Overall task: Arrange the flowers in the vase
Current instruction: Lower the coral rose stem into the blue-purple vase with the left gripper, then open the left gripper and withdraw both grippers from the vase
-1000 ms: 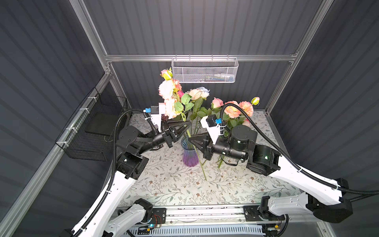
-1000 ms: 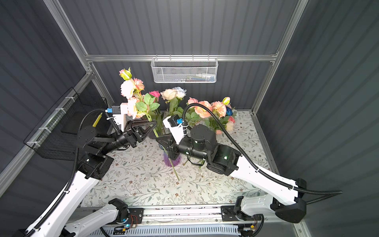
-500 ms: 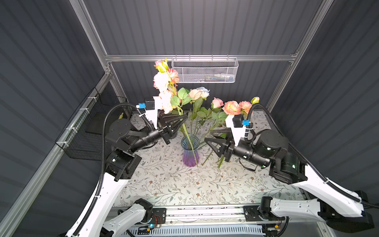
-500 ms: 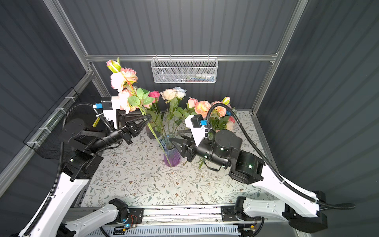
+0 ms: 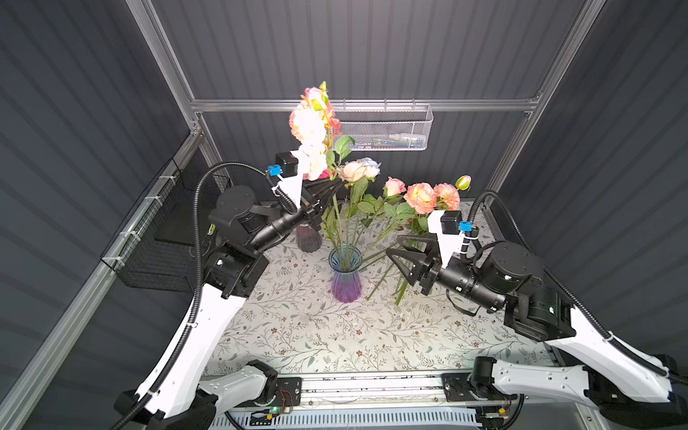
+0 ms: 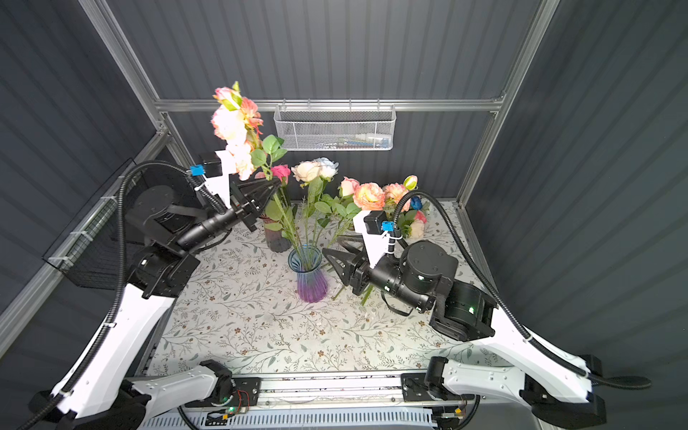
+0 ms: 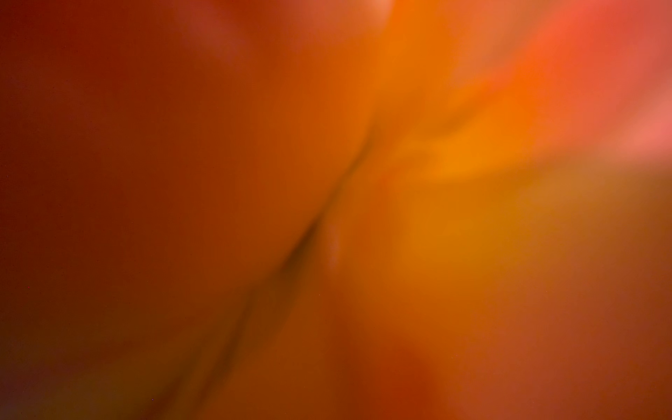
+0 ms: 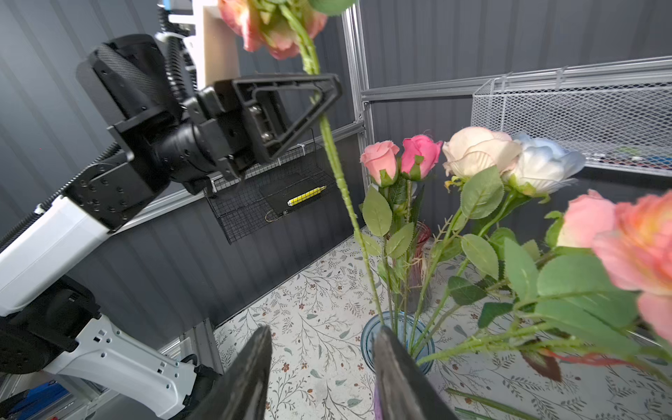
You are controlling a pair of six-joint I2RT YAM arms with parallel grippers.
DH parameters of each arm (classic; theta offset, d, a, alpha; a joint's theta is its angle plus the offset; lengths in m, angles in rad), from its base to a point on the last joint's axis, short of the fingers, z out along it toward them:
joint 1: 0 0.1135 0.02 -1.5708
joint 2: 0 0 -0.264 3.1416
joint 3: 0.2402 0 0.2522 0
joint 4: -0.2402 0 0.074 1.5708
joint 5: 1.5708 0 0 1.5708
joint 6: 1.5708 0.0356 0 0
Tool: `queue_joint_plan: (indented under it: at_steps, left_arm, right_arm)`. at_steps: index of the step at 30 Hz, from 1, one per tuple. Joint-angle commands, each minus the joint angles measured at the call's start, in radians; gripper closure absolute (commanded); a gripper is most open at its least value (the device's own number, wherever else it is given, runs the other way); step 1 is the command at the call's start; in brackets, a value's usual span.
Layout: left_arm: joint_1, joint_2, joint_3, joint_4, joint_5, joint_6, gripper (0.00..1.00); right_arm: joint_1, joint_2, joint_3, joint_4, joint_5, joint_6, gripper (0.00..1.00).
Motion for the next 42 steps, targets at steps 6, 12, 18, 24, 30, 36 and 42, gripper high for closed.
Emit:
queue_joint_plan:
  at_steps: [6,12,18,24,30,36,42]
  left_arm:
    - [-0.002,0.040,-0.114,0.157,-0.059,-0.005,1.00]
    - [-0.002,-0.015,-0.326,0.234,-0.101,-0.104,1.00]
    - [-0.002,-0.067,-0.425,0.247,-0.151,-0.166,0.62]
    - [-0.002,-0.151,-0.439,0.232,-0.213,-0.200,0.25]
    - [-0.002,-0.224,-0.400,0.236,-0.215,-0.254,0.05]
    - [-0.002,-0.272,-0.342,0.198,-0.185,-0.311,0.00]
    - [-0.002,-0.389,-0.412,0.065,-0.192,-0.379,0.00]
  right_arm:
    - [-0.001,-0.036,-0.018,-0.029,0.037,0.006,0.52]
    - [-0.001,-0.043,-0.034,-0.032,0.048,0.008,0.52]
    - [-0.001,-0.041,-0.038,-0.032,0.057,0.004,0.50]
    - [-0.001,-0.043,-0.041,-0.035,0.059,0.008,0.42]
    - [-0.001,-0.037,-0.041,-0.057,0.053,0.020,0.38]
    - [-0.001,-0.013,-0.037,-0.116,0.003,0.051,0.34]
    - [-0.001,-0.001,-0.098,-0.192,-0.057,0.110,0.33]
